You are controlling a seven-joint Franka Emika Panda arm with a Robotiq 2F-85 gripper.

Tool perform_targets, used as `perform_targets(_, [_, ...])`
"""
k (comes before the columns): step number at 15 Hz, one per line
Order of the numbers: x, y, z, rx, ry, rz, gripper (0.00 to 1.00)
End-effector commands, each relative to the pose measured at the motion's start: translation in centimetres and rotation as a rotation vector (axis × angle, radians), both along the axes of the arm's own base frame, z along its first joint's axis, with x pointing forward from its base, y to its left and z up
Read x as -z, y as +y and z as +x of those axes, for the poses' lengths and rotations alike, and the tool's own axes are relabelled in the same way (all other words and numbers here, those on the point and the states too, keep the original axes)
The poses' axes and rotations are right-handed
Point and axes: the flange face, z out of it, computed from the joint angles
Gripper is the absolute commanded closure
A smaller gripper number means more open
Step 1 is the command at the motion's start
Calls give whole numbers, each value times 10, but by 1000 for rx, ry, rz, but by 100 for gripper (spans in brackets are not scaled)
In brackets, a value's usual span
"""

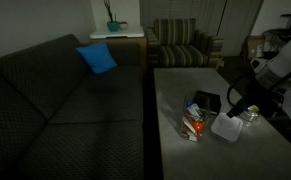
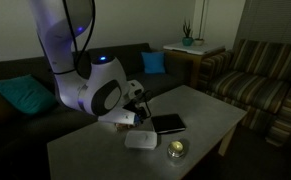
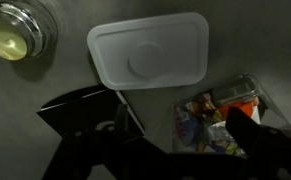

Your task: Place the lid on the clear container and push the button

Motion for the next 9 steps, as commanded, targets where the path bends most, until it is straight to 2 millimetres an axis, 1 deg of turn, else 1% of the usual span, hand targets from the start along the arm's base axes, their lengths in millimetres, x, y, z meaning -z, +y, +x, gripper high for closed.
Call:
perform_targets(1, [27, -6, -1, -77, -11, -5, 0])
perform_targets(6, [67, -14, -5, -122, 20, -30, 0])
perform_targets(9, [87, -16, -2, -104, 15, -35, 0])
